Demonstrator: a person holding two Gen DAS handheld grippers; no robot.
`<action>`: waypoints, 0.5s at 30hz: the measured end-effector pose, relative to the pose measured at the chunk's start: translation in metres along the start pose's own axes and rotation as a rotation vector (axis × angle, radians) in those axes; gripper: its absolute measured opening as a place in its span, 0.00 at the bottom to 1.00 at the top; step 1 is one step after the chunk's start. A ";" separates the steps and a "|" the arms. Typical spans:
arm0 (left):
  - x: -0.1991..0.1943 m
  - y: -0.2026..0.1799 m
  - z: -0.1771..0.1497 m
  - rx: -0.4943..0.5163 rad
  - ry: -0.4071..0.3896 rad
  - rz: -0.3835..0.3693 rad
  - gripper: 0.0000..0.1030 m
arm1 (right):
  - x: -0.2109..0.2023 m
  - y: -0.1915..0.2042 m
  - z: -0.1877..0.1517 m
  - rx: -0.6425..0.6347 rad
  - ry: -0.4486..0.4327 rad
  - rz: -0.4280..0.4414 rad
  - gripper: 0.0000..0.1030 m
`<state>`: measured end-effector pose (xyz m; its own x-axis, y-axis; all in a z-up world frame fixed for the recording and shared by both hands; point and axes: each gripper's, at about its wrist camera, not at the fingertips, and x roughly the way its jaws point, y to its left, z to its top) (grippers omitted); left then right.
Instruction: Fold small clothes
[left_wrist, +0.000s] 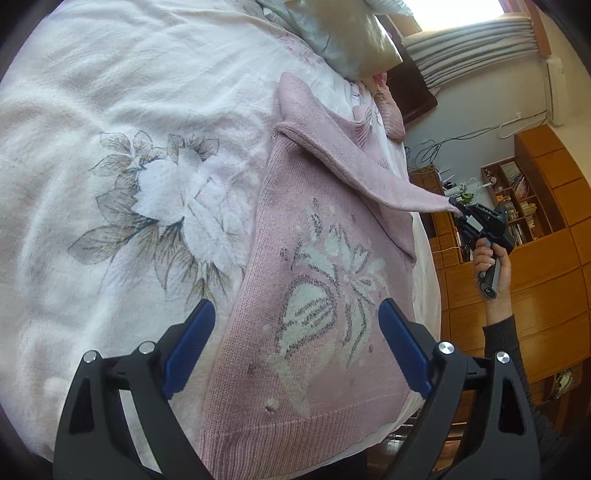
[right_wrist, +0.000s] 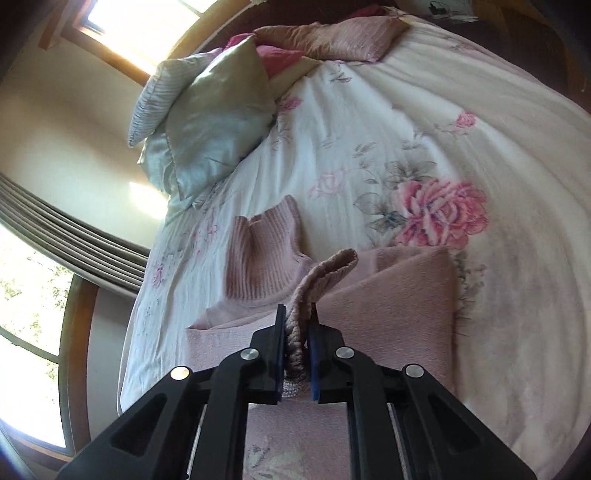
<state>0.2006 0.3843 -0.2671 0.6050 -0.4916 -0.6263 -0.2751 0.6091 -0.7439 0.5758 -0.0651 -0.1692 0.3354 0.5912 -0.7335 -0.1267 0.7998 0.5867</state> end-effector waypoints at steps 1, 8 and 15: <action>0.000 -0.001 -0.001 0.003 0.003 0.001 0.87 | 0.003 -0.012 -0.004 0.011 0.008 -0.015 0.09; 0.005 -0.004 -0.001 0.007 0.013 0.010 0.87 | 0.023 -0.074 -0.024 0.096 0.030 -0.056 0.08; 0.016 -0.004 -0.003 0.006 0.040 0.008 0.87 | 0.037 -0.087 -0.036 0.080 0.065 -0.052 0.14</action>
<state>0.2091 0.3726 -0.2751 0.5728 -0.5110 -0.6409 -0.2748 0.6169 -0.7375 0.5655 -0.1091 -0.2605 0.2785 0.5567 -0.7827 -0.0348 0.8202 0.5710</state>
